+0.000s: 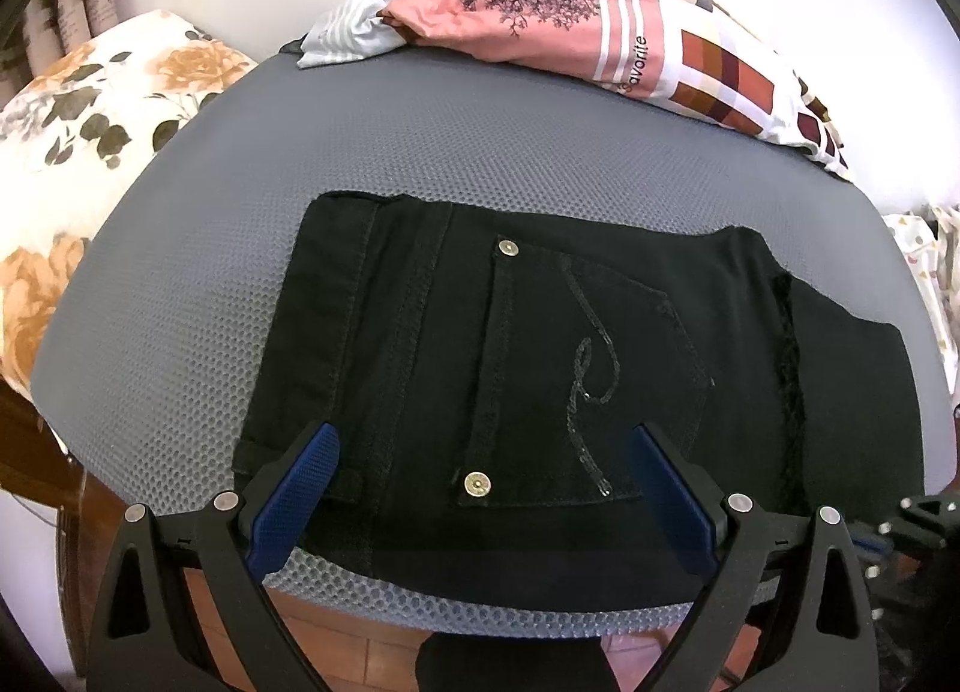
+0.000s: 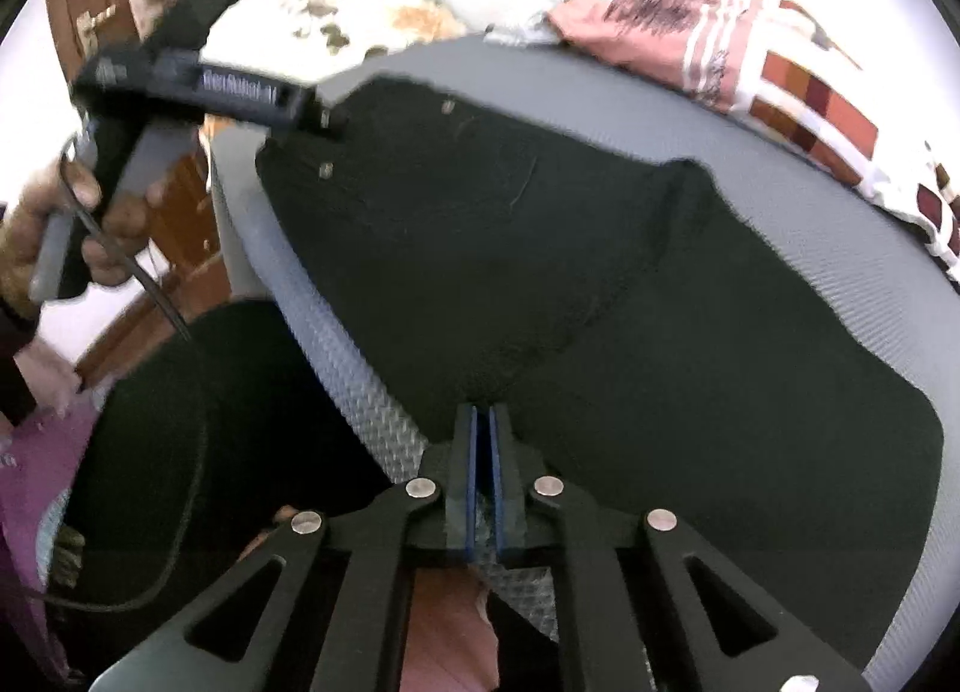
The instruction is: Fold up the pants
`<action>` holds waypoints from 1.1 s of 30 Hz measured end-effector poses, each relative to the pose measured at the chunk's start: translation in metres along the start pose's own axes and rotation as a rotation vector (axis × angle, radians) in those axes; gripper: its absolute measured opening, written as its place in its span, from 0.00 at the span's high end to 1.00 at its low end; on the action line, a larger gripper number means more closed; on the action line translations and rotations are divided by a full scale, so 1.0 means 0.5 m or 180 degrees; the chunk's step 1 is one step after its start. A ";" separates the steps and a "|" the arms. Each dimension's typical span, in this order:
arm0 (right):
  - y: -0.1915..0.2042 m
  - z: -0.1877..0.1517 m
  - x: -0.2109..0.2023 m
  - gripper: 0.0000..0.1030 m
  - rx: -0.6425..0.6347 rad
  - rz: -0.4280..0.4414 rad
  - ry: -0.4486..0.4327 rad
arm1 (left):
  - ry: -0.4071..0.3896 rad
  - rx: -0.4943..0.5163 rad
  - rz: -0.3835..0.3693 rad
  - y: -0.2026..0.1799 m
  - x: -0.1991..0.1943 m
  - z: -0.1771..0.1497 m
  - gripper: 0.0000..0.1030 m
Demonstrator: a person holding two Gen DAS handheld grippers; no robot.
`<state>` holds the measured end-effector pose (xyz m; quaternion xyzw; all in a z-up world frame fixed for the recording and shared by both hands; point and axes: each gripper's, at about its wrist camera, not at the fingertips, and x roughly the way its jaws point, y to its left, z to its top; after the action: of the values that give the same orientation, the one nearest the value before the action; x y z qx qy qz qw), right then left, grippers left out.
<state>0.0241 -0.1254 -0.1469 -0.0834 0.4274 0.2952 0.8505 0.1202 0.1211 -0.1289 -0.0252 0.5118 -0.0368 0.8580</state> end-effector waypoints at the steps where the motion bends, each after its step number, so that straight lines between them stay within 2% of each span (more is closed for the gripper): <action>1: -0.005 0.004 -0.012 0.91 0.0054 0.0020 -0.0088 | -0.0029 0.0018 0.0034 0.004 -0.006 0.004 0.06; 3: -0.022 0.012 -0.040 0.84 0.0226 0.0050 -0.0263 | -0.0133 0.0038 0.0136 0.021 -0.026 0.010 0.06; 6: -0.053 -0.003 -0.057 0.83 0.0532 0.0096 -0.0307 | -0.0224 -0.0083 0.0201 0.083 -0.056 0.022 0.06; 9: -0.077 -0.040 -0.059 0.82 0.0750 0.0092 -0.0219 | -0.0199 -0.0292 0.0080 0.175 -0.064 0.027 0.06; 11: -0.088 -0.067 -0.065 0.81 0.0970 0.0177 -0.0235 | -0.0167 -0.0378 -0.0088 0.235 -0.061 0.023 0.06; 13: -0.093 -0.084 -0.067 0.81 0.1086 0.0234 -0.0239 | -0.0078 -0.0442 -0.0326 0.277 -0.047 0.015 0.06; 15: -0.086 -0.099 -0.065 0.80 0.1118 0.0242 -0.0211 | 0.0069 -0.0500 -0.0466 0.296 -0.022 0.007 0.07; 19: -0.066 -0.100 -0.056 0.78 0.1050 0.0221 -0.0146 | 0.0247 -0.0409 -0.0845 0.285 0.031 -0.004 0.10; 22: -0.061 -0.097 -0.053 0.74 0.1040 0.0224 -0.0136 | 0.0379 -0.0352 -0.0984 0.265 0.075 0.002 0.10; 25: -0.061 -0.099 -0.048 0.72 0.1070 0.0234 -0.0122 | 0.0283 -0.0235 -0.1153 0.241 0.094 0.030 0.10; 27: -0.061 -0.100 -0.044 0.71 0.1100 0.0245 -0.0113 | 0.0310 -0.0122 -0.1163 0.217 0.102 0.047 0.12; 28: -0.062 -0.101 -0.044 0.71 0.1110 0.0247 -0.0117 | 0.0361 0.0041 -0.1103 0.194 0.105 0.055 0.19; 29: -0.062 -0.100 -0.043 0.70 0.1126 0.0252 -0.0127 | 0.0387 0.0223 -0.0973 0.173 0.106 0.059 0.35; 31: -0.063 -0.100 -0.043 0.68 0.1159 0.0275 -0.0146 | 0.0453 0.0313 -0.0945 0.161 0.105 0.066 0.41; 33: -0.062 -0.097 -0.045 0.68 0.1177 0.0312 -0.0172 | 0.0501 0.0125 -0.1009 0.181 0.104 0.074 0.43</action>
<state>-0.0014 -0.1797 -0.1629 0.1031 0.4549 0.2548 0.8471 0.1808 0.2066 -0.1644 -0.0859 0.5662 -0.1834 0.7990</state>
